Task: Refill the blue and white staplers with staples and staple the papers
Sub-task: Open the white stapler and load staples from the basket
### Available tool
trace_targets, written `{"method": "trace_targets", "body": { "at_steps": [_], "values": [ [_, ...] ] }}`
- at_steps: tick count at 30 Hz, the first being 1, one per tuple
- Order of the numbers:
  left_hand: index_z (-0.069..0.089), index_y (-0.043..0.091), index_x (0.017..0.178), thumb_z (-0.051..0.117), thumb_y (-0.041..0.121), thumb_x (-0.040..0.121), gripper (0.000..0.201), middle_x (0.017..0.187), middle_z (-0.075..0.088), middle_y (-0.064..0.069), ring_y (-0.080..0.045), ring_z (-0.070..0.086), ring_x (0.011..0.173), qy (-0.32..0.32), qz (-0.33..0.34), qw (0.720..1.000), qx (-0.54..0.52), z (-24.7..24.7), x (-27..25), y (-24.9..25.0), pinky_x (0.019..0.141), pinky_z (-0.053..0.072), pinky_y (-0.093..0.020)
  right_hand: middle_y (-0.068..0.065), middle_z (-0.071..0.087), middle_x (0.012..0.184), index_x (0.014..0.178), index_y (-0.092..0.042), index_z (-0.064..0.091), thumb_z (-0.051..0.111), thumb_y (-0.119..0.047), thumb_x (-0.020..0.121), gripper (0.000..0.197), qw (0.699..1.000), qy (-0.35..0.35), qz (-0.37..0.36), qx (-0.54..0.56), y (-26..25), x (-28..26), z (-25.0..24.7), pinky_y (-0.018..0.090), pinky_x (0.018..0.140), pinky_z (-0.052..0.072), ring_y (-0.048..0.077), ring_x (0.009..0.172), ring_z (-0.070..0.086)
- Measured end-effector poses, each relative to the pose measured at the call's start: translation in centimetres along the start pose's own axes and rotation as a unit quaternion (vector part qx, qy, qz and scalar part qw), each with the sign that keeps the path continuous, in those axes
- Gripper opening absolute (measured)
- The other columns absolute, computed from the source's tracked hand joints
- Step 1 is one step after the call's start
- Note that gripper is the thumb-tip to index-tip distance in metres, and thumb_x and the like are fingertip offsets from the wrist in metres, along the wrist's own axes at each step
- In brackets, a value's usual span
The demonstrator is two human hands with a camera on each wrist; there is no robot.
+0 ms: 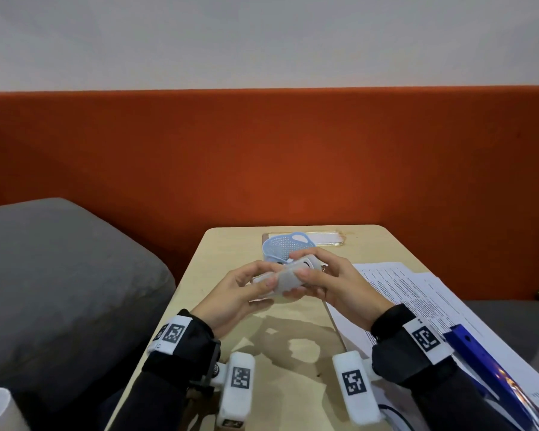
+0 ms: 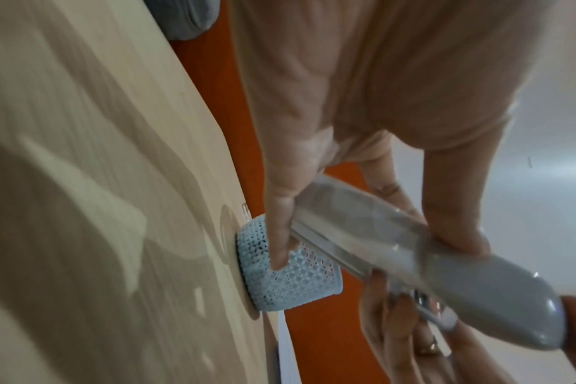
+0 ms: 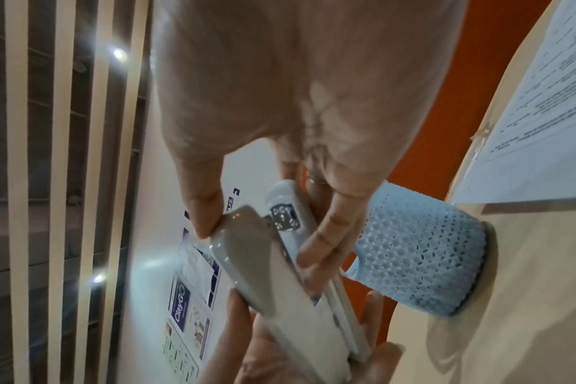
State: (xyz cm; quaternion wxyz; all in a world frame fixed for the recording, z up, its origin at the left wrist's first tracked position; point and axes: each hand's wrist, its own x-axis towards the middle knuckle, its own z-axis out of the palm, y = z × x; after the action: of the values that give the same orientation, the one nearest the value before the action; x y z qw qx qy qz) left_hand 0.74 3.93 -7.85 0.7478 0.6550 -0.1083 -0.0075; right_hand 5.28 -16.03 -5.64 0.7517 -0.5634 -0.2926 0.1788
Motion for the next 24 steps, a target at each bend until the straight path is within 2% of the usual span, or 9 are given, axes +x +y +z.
{"method": "trace_targets", "body": {
  "at_steps": [3, 8, 10, 13, 16, 18, 20, 22, 24],
  "values": [
    [0.069, 0.020, 0.097, 0.079, 0.031, 0.066, 0.035, 0.109, 0.066, -0.002, -0.019, 0.065, 0.094, 0.009, 0.004, 1.000, 0.000, 0.13, -0.14, 0.26, 0.099, 0.048, -0.049, 0.014, 0.063, 0.106, 0.119, -0.008, 0.062, 0.075, -0.023, 0.072, 0.051, 1.000, 0.007, -0.020, -0.009, 0.27, 0.32, 0.05, 0.026, 0.077, 0.054, 0.024, 0.097, 0.064],
    [0.060, 0.035, 0.121, 0.087, 0.026, 0.057, 0.070, 0.112, 0.067, -0.015, -0.027, 0.069, 0.097, 0.058, -0.002, 0.998, 0.028, -0.46, -0.06, 0.70, 0.084, 0.057, -0.049, 0.008, 0.059, 0.109, 0.124, -0.008, 0.058, 0.064, -0.017, 0.077, 0.048, 1.000, -0.004, -0.008, -0.014, 0.41, 0.33, 0.16, 0.024, 0.076, 0.053, 0.015, 0.095, 0.064],
    [0.061, 0.034, 0.122, 0.088, 0.028, 0.053, 0.075, 0.110, 0.070, -0.013, -0.026, 0.070, 0.095, 0.060, -0.021, 0.997, 0.054, -0.61, -0.13, 0.78, 0.083, 0.058, -0.049, 0.006, 0.058, 0.107, 0.123, -0.010, 0.057, 0.056, -0.013, 0.077, 0.047, 1.000, -0.003, 0.002, -0.021, 0.65, 0.35, 0.34, 0.023, 0.074, 0.052, 0.011, 0.089, 0.063],
    [0.066, 0.028, 0.115, 0.089, 0.026, 0.053, 0.065, 0.101, 0.074, -0.009, -0.022, 0.070, 0.087, 0.032, -0.037, 0.994, 0.093, -0.43, -0.33, 0.86, 0.085, 0.057, -0.051, 0.003, 0.060, 0.107, 0.127, -0.018, 0.055, 0.053, -0.015, 0.078, 0.049, 0.999, -0.005, 0.004, -0.049, 0.85, 0.23, 0.61, 0.025, 0.078, 0.051, 0.012, 0.091, 0.061],
    [0.071, 0.016, 0.106, 0.084, 0.016, 0.069, 0.039, 0.088, 0.069, -0.005, -0.020, 0.065, 0.080, -0.020, -0.047, 0.991, 0.120, -0.15, -0.45, 0.85, 0.081, 0.057, -0.050, 0.002, 0.065, 0.113, 0.130, -0.027, 0.056, 0.058, -0.019, 0.080, 0.050, 0.995, 0.003, -0.014, -0.099, 0.90, 0.34, 0.65, 0.029, 0.086, 0.051, 0.013, 0.098, 0.063],
    [0.070, 0.011, 0.104, 0.077, 0.013, 0.079, 0.025, 0.083, 0.065, 0.000, -0.016, 0.063, 0.077, -0.028, -0.033, 0.989, 0.139, -0.12, -0.37, 0.69, 0.075, 0.058, -0.041, 0.005, 0.066, 0.120, 0.126, -0.023, 0.060, 0.064, -0.022, 0.081, 0.045, 0.990, 0.038, -0.025, -0.134, 0.82, 0.31, 0.61, 0.036, 0.093, 0.054, 0.018, 0.103, 0.067],
    [0.069, 0.009, 0.109, 0.068, 0.017, 0.088, 0.023, 0.088, 0.068, 0.004, -0.009, 0.061, 0.080, -0.024, -0.001, 0.987, 0.160, -0.13, -0.27, 0.49, 0.071, 0.050, -0.022, 0.009, 0.069, 0.117, 0.115, -0.014, 0.067, 0.069, -0.018, 0.084, 0.031, 0.981, 0.066, -0.034, -0.177, 0.73, 0.14, 0.40, 0.041, 0.096, 0.053, 0.025, 0.103, 0.069],
    [0.068, 0.010, 0.111, 0.062, 0.025, 0.092, 0.025, 0.092, 0.066, 0.004, -0.005, 0.058, 0.082, -0.019, 0.010, 0.982, 0.189, -0.38, -0.10, 0.18, 0.070, 0.043, -0.015, 0.010, 0.072, 0.109, 0.109, -0.009, 0.072, 0.070, -0.014, 0.088, 0.022, 0.978, 0.069, -0.034, -0.194, 0.75, 0.05, 0.33, 0.032, 0.089, 0.056, 0.021, 0.097, 0.071],
    [0.066, 0.010, 0.111, 0.057, 0.029, 0.094, 0.027, 0.092, 0.066, 0.005, -0.005, 0.058, 0.082, -0.003, 0.016, 0.982, 0.188, -0.45, 0.06, -0.09, 0.069, 0.042, -0.016, 0.008, 0.074, 0.104, 0.110, -0.011, 0.073, 0.073, -0.018, 0.086, 0.025, 0.979, 0.089, -0.028, -0.180, 0.95, 0.14, 0.27, 0.025, 0.083, 0.054, 0.013, 0.092, 0.071]
  ]
}}
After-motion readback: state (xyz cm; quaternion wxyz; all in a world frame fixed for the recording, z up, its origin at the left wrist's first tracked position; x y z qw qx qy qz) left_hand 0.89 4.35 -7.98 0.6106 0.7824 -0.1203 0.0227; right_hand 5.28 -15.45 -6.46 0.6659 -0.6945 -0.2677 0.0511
